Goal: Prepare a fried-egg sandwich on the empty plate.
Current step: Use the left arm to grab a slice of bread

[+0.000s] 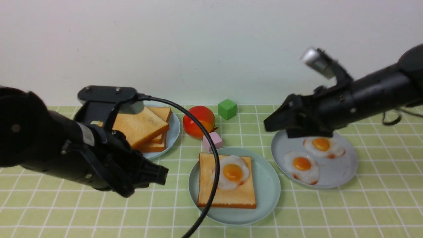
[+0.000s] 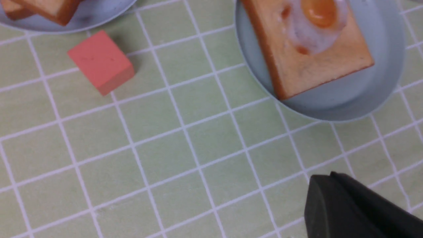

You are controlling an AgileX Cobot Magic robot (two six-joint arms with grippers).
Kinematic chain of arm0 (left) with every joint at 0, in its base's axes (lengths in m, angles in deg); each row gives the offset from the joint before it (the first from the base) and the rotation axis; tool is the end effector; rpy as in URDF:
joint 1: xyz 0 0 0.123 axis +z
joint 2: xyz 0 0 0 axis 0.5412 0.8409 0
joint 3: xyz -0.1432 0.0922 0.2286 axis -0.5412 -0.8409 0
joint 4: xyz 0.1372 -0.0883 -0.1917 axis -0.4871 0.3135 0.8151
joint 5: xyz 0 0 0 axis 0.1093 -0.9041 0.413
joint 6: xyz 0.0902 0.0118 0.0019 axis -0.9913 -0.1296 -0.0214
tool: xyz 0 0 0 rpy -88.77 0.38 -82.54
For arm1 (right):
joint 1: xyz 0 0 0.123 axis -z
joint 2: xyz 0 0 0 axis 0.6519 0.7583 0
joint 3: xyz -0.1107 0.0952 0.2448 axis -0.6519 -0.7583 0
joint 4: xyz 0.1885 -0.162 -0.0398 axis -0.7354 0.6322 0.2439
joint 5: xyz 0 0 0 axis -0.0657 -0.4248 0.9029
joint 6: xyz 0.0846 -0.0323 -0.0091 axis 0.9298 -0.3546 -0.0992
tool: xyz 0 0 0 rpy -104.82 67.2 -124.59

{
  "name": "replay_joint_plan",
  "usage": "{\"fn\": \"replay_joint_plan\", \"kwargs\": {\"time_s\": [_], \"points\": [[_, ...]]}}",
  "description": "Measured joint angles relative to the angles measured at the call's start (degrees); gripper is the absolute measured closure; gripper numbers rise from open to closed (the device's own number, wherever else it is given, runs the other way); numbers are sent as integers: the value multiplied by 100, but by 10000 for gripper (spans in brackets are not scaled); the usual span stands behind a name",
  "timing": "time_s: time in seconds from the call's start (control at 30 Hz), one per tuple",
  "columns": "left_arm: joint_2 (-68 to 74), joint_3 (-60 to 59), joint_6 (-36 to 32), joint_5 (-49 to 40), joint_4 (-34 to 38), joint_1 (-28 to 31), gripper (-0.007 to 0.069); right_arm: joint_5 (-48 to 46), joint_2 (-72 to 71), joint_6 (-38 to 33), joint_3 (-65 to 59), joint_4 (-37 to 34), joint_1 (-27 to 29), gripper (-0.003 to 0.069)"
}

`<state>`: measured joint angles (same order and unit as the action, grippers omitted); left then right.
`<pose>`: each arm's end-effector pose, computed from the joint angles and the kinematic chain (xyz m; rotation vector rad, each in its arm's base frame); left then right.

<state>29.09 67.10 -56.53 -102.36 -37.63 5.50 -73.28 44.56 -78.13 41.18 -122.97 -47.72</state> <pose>0.2298 -0.1269 0.2818 0.3087 2.5343 -0.3994 0.3445 0.1014 0.2888 -0.3164 2.4305 0.9632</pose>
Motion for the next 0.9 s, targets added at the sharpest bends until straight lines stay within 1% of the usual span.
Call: {"fn": "replay_joint_plan", "kwargs": {"time_s": [0.03, 0.07, 0.1, 0.17, 0.27, 0.37, 0.43, 0.5, 0.53, 0.57, 0.6, 0.63, 0.7, 0.73, 0.77, 0.83, 0.9], "points": [[145, 7, 246, 101, -82, 82, 628, -11, -233, 184, 63, 223, 42, 90], [188, 14, 351, 134, -94, 156, 628, -11, -329, 253, 78, 337, 48, 91], [308, 77, 696, 214, -88, 357, 628, -4, -672, 437, 99, 553, 70, 93], [467, 300, 947, 301, 66, 805, 627, -56, -1150, 681, 99, 897, 4, 94], [664, 770, 902, 240, 613, 1532, 626, -84, -1798, 856, -91, 1312, -330, 95], [932, 1063, 625, 67, 1448, 2254, 613, -44, -2383, 911, -495, 1653, -734, 95], [1123, 1112, 417, 5, 2025, 2575, 590, 76, -2715, 912, -834, 1800, -971, 95], [1366, 1112, 220, -2, 2470, 2819, 545, 193, -2957, 912, -1098, 1877, -1127, 95], [1420, 1112, 184, 10, 2548, 2855, 533, 223, -2993, 912, -1145, 1893, -1152, 95], [1656, 1112, 45, 92, 2812, 2957, 468, 318, -3096, 925, -1312, 1933, -1227, 95], [1684, 1112, 30, 123, 2867, 2962, 460, 318, -3110, 932, -1324, 1939, -1238, 95], [1861, 1112, -89, 266, 3034, 2977, 387, 338, -3134, 987, -1383, 1946, -1245, 95], [2126, 1112, -317, 463, 3231, 2982, 295, 357, -3139, 1107, -1396, 1946, -1245, 96], [2174, 1112, -343, 496, 3250, 2982, 278, 365, -3139, 1125, -1396, 1946, -1245, 96], [2345, 1112, -523, 612, 3395, 2982, 218, 400, -3139, 1171, -1396, 1952, -1245, 95], [2583, 1112, -727, 719, 3575, 2982, 172, 421, -3139, 1212, -1396, 1964, -1245, 95], [2805, 1112, -959, 824, 3825, 2982, 146, 425, -3139, 1229, -1396, 1964, -1245, 96]]}}
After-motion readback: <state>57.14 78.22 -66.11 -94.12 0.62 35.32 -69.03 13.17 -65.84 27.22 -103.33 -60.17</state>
